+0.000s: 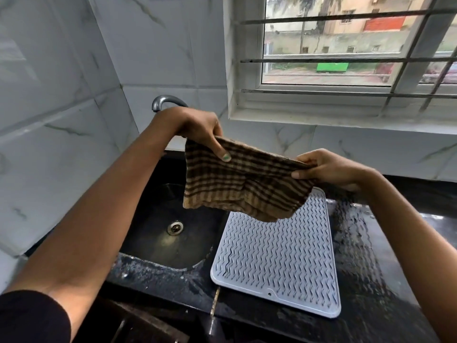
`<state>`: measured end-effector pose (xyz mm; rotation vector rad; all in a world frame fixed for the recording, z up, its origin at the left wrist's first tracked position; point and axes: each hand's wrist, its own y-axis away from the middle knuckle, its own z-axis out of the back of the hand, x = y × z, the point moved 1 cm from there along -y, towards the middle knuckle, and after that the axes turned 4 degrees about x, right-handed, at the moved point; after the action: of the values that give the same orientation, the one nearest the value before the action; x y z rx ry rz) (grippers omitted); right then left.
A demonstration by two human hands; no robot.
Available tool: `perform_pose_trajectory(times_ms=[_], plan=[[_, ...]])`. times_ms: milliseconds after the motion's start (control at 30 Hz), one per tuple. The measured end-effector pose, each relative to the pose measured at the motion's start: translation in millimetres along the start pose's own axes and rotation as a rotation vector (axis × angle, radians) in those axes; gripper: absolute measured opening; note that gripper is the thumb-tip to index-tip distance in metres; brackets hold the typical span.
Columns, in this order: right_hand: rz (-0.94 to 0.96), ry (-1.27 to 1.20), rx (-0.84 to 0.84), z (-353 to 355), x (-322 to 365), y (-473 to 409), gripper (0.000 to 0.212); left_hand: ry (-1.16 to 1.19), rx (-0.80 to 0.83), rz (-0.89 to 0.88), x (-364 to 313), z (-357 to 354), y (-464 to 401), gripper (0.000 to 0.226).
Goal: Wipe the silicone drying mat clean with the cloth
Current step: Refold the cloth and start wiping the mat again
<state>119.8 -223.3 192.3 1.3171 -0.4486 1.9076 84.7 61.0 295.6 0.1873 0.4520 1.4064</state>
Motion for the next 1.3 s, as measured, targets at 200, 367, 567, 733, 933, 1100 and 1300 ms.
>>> perform_pose_trajectory(times_ms=[200,367,567,733,933,1100,1300], plan=[[-0.087,-0.246,-0.63,-15,-3,-8,0.012,0.294,-0.209,0.087,-11,-48,-40,0.04],[0.065,-0.248,-0.67,-69,7,-1,0.008,1.215,0.083,-0.034,-55,-114,-55,0.049],[0.076,-0.134,-0.208,-88,-13,21,0.025,1.533,0.166,-0.009,-64,-169,-70,0.022],[-0.013,-0.224,-0.465,-51,-58,30,0.041,1.708,0.153,-0.018,-62,-187,-83,0.021],[-0.14,-0.747,-0.227,-70,-100,28,0.036,1.538,0.17,0.019,-78,-213,-108,0.037],[-0.118,-0.996,-0.415,-61,-119,11,0.024,1.051,-0.05,0.124,-67,-245,-153,0.053],[-0.194,-0.749,-0.559,-33,-125,-47,0.017,0.246,-0.137,0.108,-73,-263,-235,0.062]])
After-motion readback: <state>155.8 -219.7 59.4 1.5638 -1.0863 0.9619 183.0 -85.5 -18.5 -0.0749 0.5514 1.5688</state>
